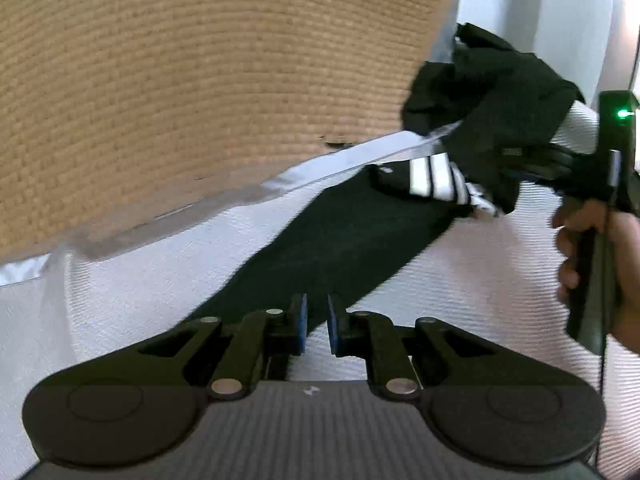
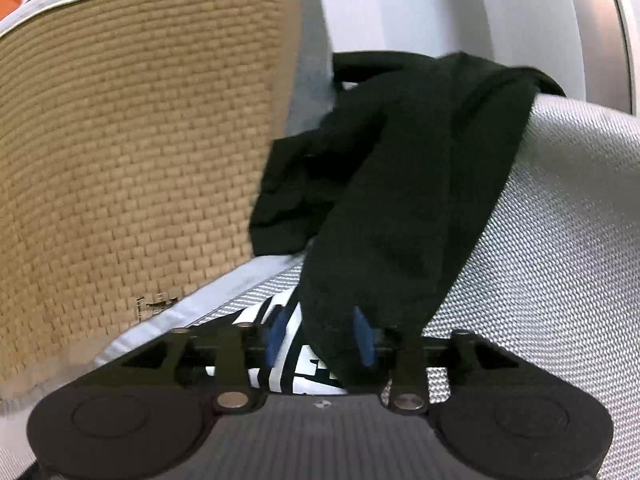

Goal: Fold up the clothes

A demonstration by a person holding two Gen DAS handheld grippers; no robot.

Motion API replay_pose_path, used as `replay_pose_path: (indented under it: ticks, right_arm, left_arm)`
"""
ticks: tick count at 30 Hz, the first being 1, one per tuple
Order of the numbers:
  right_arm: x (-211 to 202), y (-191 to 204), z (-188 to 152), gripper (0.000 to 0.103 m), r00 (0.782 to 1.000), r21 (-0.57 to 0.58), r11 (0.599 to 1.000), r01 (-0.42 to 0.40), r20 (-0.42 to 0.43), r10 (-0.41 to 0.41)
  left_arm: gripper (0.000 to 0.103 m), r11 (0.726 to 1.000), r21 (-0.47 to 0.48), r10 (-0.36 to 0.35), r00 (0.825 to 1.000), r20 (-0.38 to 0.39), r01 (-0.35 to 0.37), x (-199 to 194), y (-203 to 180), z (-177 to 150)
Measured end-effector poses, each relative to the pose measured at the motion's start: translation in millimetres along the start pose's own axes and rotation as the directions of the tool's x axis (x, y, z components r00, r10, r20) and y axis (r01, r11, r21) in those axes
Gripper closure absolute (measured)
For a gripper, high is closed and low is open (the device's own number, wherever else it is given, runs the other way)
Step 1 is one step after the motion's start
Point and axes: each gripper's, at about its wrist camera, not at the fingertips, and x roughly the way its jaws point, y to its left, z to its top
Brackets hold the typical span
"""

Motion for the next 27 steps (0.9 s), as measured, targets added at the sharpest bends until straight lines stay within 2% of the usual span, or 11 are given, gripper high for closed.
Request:
replay_pose_path:
  ticks: [2, 4, 6, 10, 13, 17, 20, 21, 23, 25, 27]
  right_arm:
    - [-6, 3, 1, 0.050, 0.998, -0.013, 0.999, 0.041, 0.042, -0.040]
    - [-15, 9, 2, 0.032, 0.986, -0.051, 0.992, 0.119, 0.123, -0.113]
    - [-20, 9, 3, 0.029, 0.973, -0.067, 0.985, 0.160, 0.181, -0.146]
    - [-8, -1, 5, 0.029, 0.989, -0.005, 0.994, 0.113, 0.092, -0.112]
    - [7, -1, 0, 0.029, 0.989, 0.005, 0.990, 0.144, 0.020, -0.144]
    - [20, 1, -7, 0.029, 0.982, -0.034, 0.982, 0.187, 0.008, -0.187]
    - [28, -16, -9, 0.029, 0.988, 0.062, 0.986, 0.157, -0.025, -0.155]
    - [31, -23, -10, 0.029, 0.993, 0.127, 0.985, 0.118, -0.036, -0.114]
    - [35, -31, -13, 0.033, 0.997, 0.204, 0.977, 0.070, -0.042, -0.063]
    - [38, -33, -15, 0.051, 0.998, 0.234, 0.971, 0.047, -0.038, -0.040]
    - [36, -30, -13, 0.060, 0.999, 0.210, 0.977, 0.031, -0.029, -0.025]
  left_arm:
    - [0.090, 1.000, 0.016, 0.018, 1.000, -0.015, -0.018, 12, -4, -3]
    - [0.090, 1.000, 0.005, 0.028, 0.999, -0.040, -0.028, 26, -3, -12]
    - [0.090, 0.999, -0.018, 0.029, 0.998, -0.056, -0.030, 36, 0, -21]
    - [0.090, 1.000, 0.016, 0.022, 0.998, -0.053, -0.021, 44, -2, -35]
    - [0.090, 0.999, 0.031, 0.015, 0.999, -0.039, -0.014, 44, -1, -39]
    - [0.090, 1.000, 0.015, 0.016, 1.000, -0.019, -0.016, 46, 5, -37]
    - [0.090, 1.000, 0.003, 0.013, 1.000, -0.010, -0.013, 47, 7, -37]
    - [0.091, 1.000, 0.001, 0.011, 1.000, -0.009, -0.011, 47, 7, -38]
    - [0.090, 1.000, 0.008, 0.006, 1.000, -0.006, -0.006, 46, 7, -38]
    - [0.090, 1.000, 0.018, -0.001, 1.000, -0.002, 0.001, 46, 7, -39]
    - [0.090, 1.000, 0.013, -0.004, 1.000, 0.001, 0.004, 47, 8, -39]
